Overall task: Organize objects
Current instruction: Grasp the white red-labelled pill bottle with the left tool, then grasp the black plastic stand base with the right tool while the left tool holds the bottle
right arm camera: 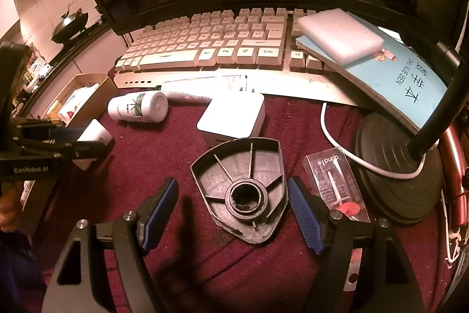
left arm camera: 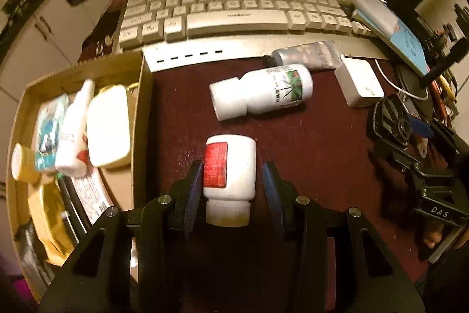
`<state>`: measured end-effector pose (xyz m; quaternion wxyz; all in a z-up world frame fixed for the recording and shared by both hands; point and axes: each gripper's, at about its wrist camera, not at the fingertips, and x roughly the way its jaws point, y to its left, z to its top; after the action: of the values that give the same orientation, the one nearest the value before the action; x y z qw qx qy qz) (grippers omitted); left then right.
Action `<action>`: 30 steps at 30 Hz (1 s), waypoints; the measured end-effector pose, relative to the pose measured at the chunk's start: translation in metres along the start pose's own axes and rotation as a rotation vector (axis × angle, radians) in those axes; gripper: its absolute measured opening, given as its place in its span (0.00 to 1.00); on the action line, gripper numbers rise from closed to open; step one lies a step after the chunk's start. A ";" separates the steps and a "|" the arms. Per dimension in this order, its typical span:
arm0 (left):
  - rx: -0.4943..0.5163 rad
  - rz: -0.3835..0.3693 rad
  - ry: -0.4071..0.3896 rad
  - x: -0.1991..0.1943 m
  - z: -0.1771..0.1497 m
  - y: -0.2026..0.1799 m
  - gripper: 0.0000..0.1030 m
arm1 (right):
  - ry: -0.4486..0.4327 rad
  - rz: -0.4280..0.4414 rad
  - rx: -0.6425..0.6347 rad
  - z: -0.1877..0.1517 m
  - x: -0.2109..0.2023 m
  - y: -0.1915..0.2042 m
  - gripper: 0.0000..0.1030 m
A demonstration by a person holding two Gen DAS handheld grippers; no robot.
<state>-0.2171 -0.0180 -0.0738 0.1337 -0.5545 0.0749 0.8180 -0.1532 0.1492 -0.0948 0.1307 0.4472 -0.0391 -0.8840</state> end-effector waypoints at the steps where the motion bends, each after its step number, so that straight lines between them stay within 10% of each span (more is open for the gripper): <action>1: -0.007 0.003 -0.001 0.000 -0.002 0.000 0.40 | -0.001 0.000 0.005 0.000 0.000 0.000 0.74; 30: -0.166 -0.048 -0.035 -0.056 -0.125 -0.036 0.33 | 0.023 0.066 0.024 -0.045 -0.039 0.022 0.58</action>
<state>-0.0760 -0.0247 -0.0680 0.1081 -0.5508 -0.0086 0.8275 -0.0910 0.1407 -0.0866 0.1550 0.4573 -0.0630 -0.8734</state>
